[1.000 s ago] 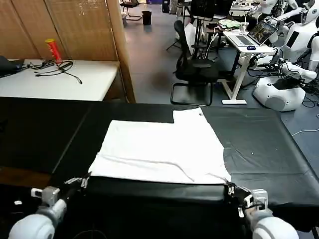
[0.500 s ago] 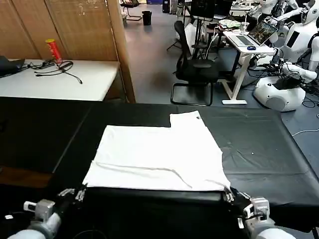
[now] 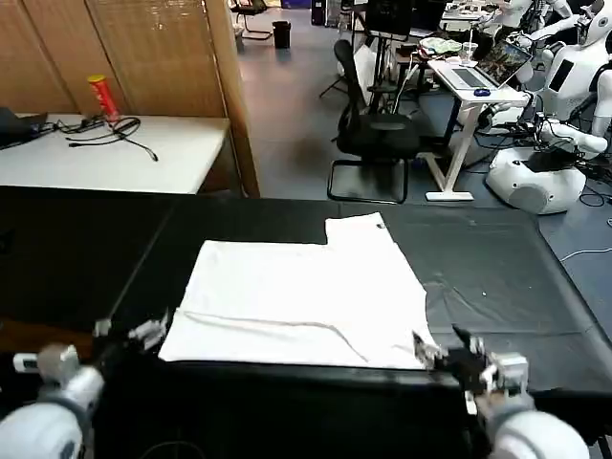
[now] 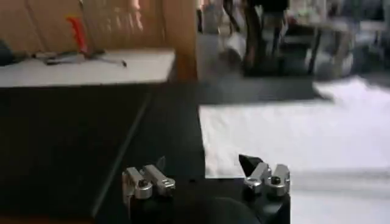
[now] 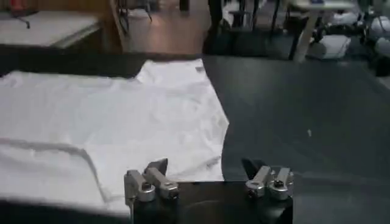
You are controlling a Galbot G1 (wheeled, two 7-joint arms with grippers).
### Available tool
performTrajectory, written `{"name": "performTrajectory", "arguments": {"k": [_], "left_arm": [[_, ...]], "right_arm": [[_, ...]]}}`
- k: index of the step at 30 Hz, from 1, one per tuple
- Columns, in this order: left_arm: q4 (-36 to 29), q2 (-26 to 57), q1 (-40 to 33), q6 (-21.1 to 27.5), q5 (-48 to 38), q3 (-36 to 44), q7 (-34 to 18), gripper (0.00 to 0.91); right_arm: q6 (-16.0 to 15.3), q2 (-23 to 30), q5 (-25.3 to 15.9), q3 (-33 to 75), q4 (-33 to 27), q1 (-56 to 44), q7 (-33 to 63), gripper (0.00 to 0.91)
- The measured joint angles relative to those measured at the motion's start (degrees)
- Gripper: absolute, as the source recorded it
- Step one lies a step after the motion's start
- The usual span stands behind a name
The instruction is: Fold and organize the clothes.
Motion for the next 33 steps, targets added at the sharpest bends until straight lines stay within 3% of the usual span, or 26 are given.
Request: {"name": "performTrajectory", "arguments": {"k": [9,18,26,33], "left_arm": [[14.89,3.15,-20.24,3.63,-3.53,11.62,-0.50,0.878],[33.04,2.80,-37.24,6.98,-1.93,24.29,1.91,0.878],[45.51,0.90,-46.20,7.56,0.42,31.26,4.25,0.878],[51.70,-0.38,-49.52,7.48,2.01,33.27,5.65,0.878]], "right_arm": [[-1.13,2.39,-0.18,-7.64,-20.31,18.53,0.73,0.878],[0.83,4.79,-0.75,-11.74,-37.50,30.89,-1.56,0.878],[2.11,7.48,-1.26,-11.92,-47.20,35.50,-2.31,0.878],[2.14,9.02,-2.25,-12.79,-51.29,37.15,-2.68,0.878]]}}
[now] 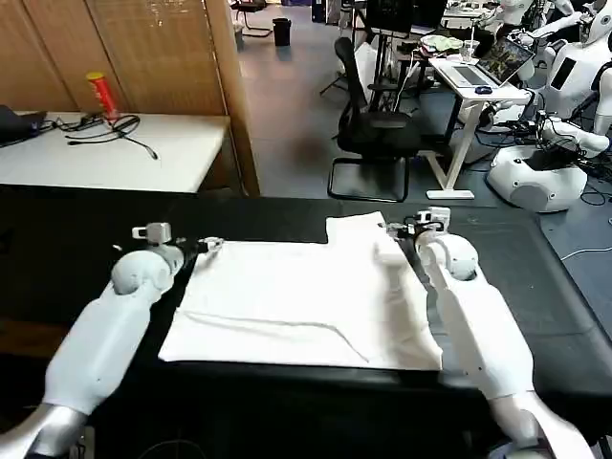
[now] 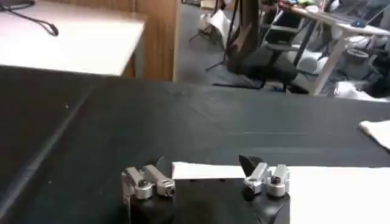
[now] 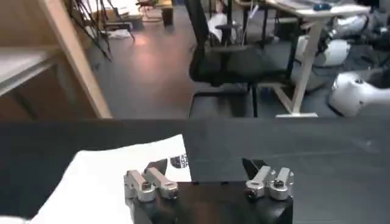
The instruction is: Fold and organize the clothes.
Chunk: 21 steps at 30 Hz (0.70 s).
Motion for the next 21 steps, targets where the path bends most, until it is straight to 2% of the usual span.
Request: {"name": "performTrajectory", "arguments": {"k": [1,2,3,4,5,7,8,10,11,13,21], "left_arm": [[0.52,-0.07,-0.15,0.04,0.00,0.07,0.12,0.878],[0.87,-0.08,-0.23,0.07,0.01,0.13,0.25,0.741],[1.15,-0.09,-0.33,0.04,0.04,0.20,0.42,0.605],[1.49,-0.10,-0.45,-0.01,0.18,0.25,0.52,0.527],[1.82,-0.12,-0.57,-0.12,0.30,0.27,0.54,0.341],[2.48,-0.27,-0.78,-0.39,0.38,0.28,0.43,0.176],[2.73,-0.32,-0.84,-0.48,0.45,0.27,0.39,0.166],[3.03,-0.35,-0.91,-0.54,0.47,0.26,0.37,0.156],[3.09,-0.41,-0.90,-0.56,0.52,0.27,0.37,0.156],[3.34,-0.49,-0.94,-0.66,0.81,0.30,0.50,0.137],[4.05,-0.51,-1.05,-0.86,1.89,0.50,1.42,0.088]], "right_arm": [[-0.05,0.08,-0.05,-0.06,-0.28,0.15,-0.02,0.878],[-0.15,0.16,-0.10,-0.09,-0.57,0.27,-0.02,0.878],[-0.23,0.21,-0.22,-0.15,-0.96,0.41,-0.05,0.770],[-0.27,0.22,-0.31,-0.16,-1.28,0.51,-0.12,0.761],[-0.30,0.23,-0.34,-0.16,-1.54,0.55,-0.19,0.731],[-0.46,0.40,-0.34,-0.23,-2.17,0.64,-0.34,0.585],[-0.52,0.45,-0.34,-0.26,-2.45,0.65,-0.44,0.556],[-0.65,0.51,-0.44,-0.37,-2.85,0.63,-0.98,0.429],[-0.84,0.55,-0.45,-0.42,-2.93,0.56,-1.33,0.312],[-1.45,0.58,-0.39,-0.46,-3.10,0.51,-1.88,0.185],[-1.47,1.01,-0.33,-0.28,-4.22,0.35,-3.86,0.059]]}}
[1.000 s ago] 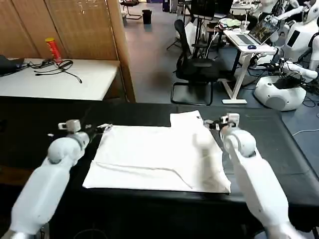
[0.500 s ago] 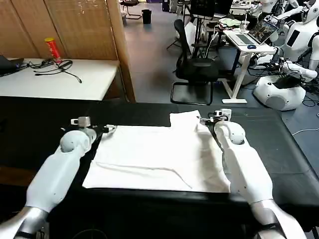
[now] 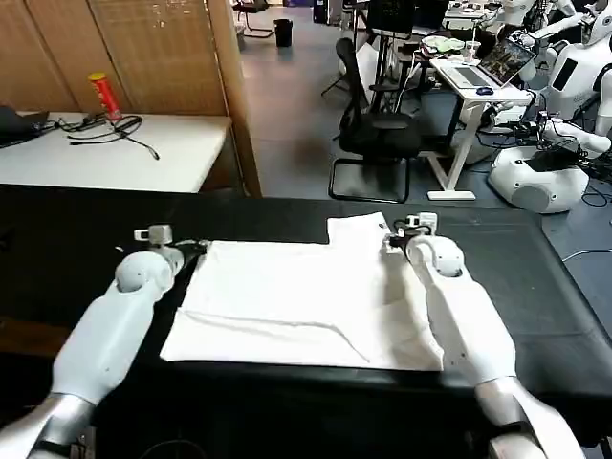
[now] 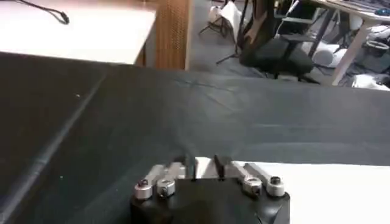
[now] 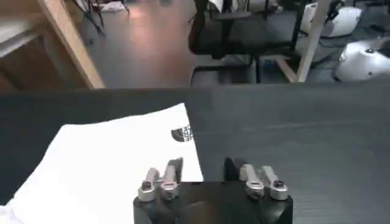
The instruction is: Fold and organize the clothes.
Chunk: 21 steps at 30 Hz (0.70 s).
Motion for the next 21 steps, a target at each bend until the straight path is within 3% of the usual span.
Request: {"name": "performTrajectory", "arguments": {"k": [3,6,12,21], "left_arm": [[-0.01,0.00,-0.01,0.00,0.20,0.06,0.12,0.039],[0.05,-0.04,-0.16,-0.08,0.49,0.12,0.20,0.000],[-0.34,-0.13,-0.30,-0.47,0.45,0.00,0.22,0.000],[-3.45,0.59,1.42,-0.45,-0.80,-1.65,-0.25,0.000]], "right_arm": [[1.99,-0.09,-0.02,0.06,0.34,-0.43,-1.32,0.000],[4.52,-0.34,0.32,0.47,0.91,-0.97,-2.41,0.000],[9.68,-1.48,1.43,1.52,3.16,-2.29,-3.92,0.000],[11.26,-3.99,2.98,3.16,9.53,-5.12,-4.37,0.000]]}}
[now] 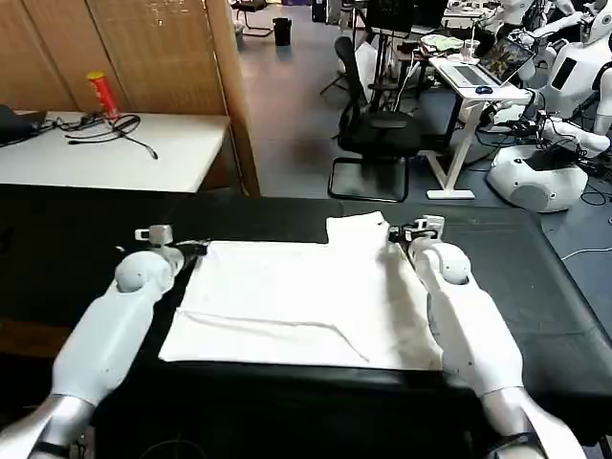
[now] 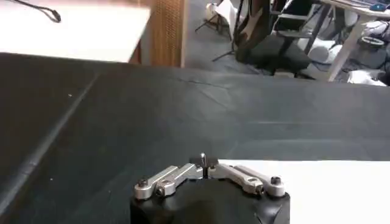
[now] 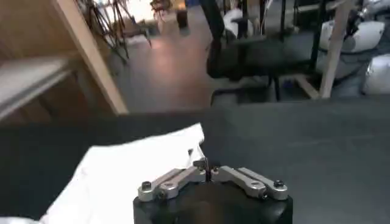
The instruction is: Fold and organize the clothes.
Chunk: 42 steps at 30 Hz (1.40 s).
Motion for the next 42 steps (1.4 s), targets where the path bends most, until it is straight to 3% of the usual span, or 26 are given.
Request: {"name": "performTrajectory", "arguments": {"k": [14,15,16,21,35,36,40,42], "left_arm": [[-12.42,5.07,6.32,0.42,-3.58,-3.55,-1.13,0.000],[-13.34,5.57,6.92,0.42,-3.84,-3.91,-1.12,0.000],[-14.42,6.16,7.70,0.42,-4.00,-4.39,-1.09,0.000],[-18.04,6.94,11.12,0.41,-3.71,-5.79,-1.04,0.000],[-20.47,6.45,14.23,0.56,-2.89,-6.24,-1.10,0.000],[-20.47,6.45,14.30,0.56,-2.82,-6.25,-1.09,0.000],[-20.46,6.46,14.43,0.55,-2.69,-6.30,-0.98,0.000],[-20.43,6.51,14.44,0.54,-2.65,-6.32,-0.96,0.000]], "right_arm": [[-4.81,-5.19,-0.24,1.50,11.04,-6.71,2.30,0.000],[-5.31,-5.13,-0.26,1.26,11.04,-6.71,2.41,0.088],[-5.81,-5.04,-0.27,1.11,10.99,-6.70,2.33,0.878],[-8.87,-3.23,0.01,-0.65,8.57,-4.90,1.05,0.878],[-9.19,1.12,-0.56,-2.36,-1.08,1.92,1.20,0.878],[-9.22,1.42,-0.47,-2.18,-1.70,2.22,1.21,0.800],[-9.33,2.46,-0.43,-2.01,-3.61,2.77,1.08,0.673],[-9.42,2.84,-0.43,-1.96,-4.23,2.80,1.08,0.527]]}}
